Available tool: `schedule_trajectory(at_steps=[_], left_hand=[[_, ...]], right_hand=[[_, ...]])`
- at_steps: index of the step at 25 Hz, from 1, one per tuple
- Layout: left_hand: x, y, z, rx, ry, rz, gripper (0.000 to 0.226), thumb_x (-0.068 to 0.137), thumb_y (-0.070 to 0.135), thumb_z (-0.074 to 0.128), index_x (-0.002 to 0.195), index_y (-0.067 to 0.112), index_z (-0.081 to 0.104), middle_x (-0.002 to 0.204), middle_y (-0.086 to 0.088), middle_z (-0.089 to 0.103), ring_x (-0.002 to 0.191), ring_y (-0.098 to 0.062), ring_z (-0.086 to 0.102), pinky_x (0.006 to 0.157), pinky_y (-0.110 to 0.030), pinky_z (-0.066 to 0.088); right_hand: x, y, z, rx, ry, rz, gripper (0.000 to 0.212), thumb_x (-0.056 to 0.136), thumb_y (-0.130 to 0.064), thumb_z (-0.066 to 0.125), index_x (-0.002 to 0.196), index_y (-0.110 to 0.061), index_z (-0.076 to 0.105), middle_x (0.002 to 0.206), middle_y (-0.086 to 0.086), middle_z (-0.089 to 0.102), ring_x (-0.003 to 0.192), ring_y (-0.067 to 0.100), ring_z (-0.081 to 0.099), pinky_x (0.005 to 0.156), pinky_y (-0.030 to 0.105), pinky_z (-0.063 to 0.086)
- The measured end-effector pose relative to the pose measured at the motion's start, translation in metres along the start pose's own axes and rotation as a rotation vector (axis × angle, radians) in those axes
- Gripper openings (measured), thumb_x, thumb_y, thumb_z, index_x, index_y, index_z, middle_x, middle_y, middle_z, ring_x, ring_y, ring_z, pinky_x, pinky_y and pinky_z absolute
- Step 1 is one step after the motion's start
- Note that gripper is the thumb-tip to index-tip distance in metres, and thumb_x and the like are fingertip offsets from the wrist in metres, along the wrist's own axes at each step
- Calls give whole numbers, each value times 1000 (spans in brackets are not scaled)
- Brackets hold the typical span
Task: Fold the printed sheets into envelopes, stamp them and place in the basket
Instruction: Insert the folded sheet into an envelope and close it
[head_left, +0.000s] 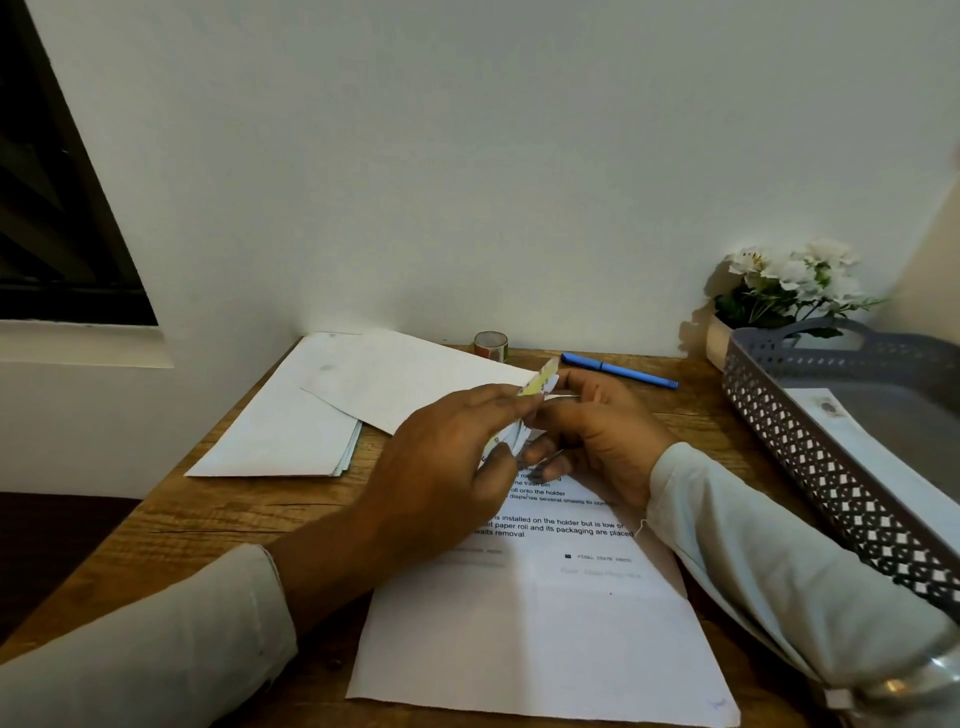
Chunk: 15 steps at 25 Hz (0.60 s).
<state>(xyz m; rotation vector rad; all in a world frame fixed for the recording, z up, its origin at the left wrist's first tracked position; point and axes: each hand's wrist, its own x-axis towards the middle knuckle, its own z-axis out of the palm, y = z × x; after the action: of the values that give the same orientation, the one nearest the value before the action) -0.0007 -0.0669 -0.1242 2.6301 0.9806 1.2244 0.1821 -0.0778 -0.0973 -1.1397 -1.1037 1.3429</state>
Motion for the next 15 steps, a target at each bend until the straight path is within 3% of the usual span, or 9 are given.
schedule_trajectory(at_steps=[12, 15], left_hand=[[-1, 7, 4, -61, -3, 81, 55, 85, 14, 56, 139, 21, 59, 142, 6, 58, 131, -7, 51, 110, -22, 39], [0, 11, 0, -77, -65, 84, 59, 88, 14, 59, 146, 24, 50, 147, 8, 52, 133, -6, 47, 109, -26, 41]], right_hand=[[5, 10, 2, -229, 57, -79, 22, 95, 9, 45, 105, 4, 64, 69, 21, 68, 44, 21, 56, 39, 28, 45], [3, 10, 3, -185, 54, -120, 24, 95, 7, 45, 103, 0, 66, 72, 23, 69, 54, 33, 60, 48, 33, 47]])
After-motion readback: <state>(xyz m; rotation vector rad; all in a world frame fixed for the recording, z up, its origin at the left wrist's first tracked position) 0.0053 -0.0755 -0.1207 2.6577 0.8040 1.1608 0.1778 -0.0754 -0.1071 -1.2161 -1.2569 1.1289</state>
